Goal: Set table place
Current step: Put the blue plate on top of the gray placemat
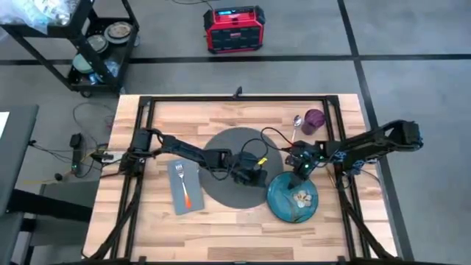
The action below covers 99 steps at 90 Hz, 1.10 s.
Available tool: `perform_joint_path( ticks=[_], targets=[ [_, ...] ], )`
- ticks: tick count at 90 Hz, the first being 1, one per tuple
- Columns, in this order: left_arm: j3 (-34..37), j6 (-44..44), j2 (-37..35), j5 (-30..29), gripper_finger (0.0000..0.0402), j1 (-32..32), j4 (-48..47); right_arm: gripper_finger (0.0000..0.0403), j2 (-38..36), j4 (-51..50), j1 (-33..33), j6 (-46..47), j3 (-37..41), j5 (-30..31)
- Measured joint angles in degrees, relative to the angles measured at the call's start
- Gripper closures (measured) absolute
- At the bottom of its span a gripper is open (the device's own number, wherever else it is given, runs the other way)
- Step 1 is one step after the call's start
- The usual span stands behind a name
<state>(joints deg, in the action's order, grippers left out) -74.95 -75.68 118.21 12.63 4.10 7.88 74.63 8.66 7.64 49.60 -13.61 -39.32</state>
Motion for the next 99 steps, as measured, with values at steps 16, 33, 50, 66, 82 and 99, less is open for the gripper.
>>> perform_joint_path(
  ticks=[16,33,50,66,82,99],
  targets=[
    [-0.41,0.02,0.02,-0.89,0.0348,0.20,-0.12,0.0403,0.00,0.27,0.00,0.01,0.00,0.54],
    [-0.36,-0.09,0.02,-1.39,0.0348,0.86,-0.83,0.0403,0.00,0.53,0.00,0.27,0.00,0.60],
    [-0.36,0.53,0.02,-2.78,0.0348,1.31,-1.22,0.0403,-0.36,0.55,0.00,1.36,-0.02,2.04],
    [-0.32,1.66,0.02,-3.76,0.0348,1.28,-0.60,0.0403,-8.09,-10.20,-1.87,0.25,-1.42,7.08],
    [-0.32,1.49,0.02,-3.60,0.0348,1.35,-0.68,0.0403,-15.51,-25.74,-2.04,-2.30,-2.40,9.71],
    [-0.32,1.44,0.02,-3.53,0.0348,1.31,-0.72,0.0403,-17.96,-31.06,-4.57,-2.47,-1.17,9.80]
  ],
)
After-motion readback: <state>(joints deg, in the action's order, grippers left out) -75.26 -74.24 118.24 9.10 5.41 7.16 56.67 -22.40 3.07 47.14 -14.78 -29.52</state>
